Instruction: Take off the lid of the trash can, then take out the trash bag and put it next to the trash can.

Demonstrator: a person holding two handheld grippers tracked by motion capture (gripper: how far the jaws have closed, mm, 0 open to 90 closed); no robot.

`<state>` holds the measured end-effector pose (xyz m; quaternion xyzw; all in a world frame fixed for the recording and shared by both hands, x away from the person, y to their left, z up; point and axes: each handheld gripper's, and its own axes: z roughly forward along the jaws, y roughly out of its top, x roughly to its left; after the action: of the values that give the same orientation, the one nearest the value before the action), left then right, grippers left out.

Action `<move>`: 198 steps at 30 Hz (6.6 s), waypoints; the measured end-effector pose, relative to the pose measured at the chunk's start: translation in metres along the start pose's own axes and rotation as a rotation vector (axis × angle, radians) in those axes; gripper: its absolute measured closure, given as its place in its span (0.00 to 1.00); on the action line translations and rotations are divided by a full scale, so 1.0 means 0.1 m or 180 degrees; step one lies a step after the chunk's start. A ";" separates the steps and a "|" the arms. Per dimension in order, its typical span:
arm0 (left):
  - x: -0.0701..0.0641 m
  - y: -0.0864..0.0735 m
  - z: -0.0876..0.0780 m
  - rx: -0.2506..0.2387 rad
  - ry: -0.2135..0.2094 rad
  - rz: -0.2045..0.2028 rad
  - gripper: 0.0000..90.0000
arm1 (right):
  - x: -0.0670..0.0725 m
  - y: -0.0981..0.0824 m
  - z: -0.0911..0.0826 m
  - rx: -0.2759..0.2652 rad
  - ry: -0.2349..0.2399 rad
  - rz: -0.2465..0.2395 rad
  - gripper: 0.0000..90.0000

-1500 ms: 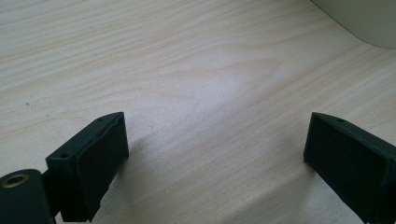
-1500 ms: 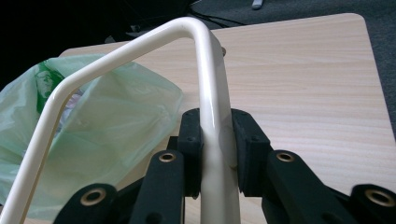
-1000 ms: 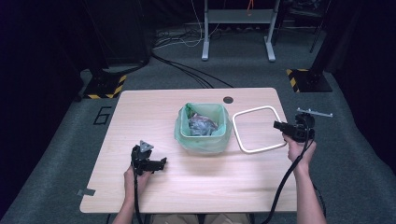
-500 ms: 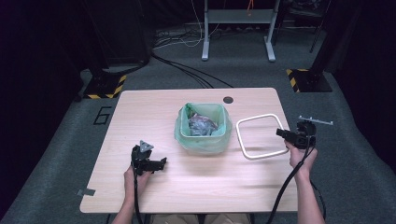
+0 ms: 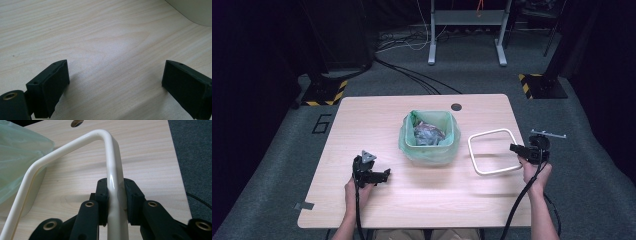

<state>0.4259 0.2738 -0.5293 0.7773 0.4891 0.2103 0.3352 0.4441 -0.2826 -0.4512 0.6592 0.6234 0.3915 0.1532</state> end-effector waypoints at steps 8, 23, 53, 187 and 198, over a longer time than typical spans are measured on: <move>0.00 0.00 0.00 -0.0001 -0.0004 -0.0002 0.08 | -0.06 -0.09 0.06 0.0056 -0.0053 0.0043 0.83; 0.00 0.00 0.00 -0.0003 -0.0004 -0.0001 0.08 | -0.12 -0.28 0.21 0.0224 -0.0191 0.0104 0.83; 0.00 0.00 -0.01 0.0010 -0.0041 0.0027 0.09 | -0.10 -0.43 0.13 0.0256 -0.0284 -0.0399 0.15; -0.29 1.27 -0.26 -0.0954 -0.0622 0.1062 1.00 | 1.57 -0.11 0.71 -0.0323 0.0429 -0.1697 0.99; -0.25 1.60 -0.58 -0.1224 -0.0680 0.1045 1.00 | 1.72 0.37 0.17 -0.0689 0.0602 -0.1646 1.00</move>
<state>0.4756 0.2221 -0.3731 0.7860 0.2695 0.2677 0.4877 0.4678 -0.1226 -0.3809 0.4189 0.7369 0.4634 0.2585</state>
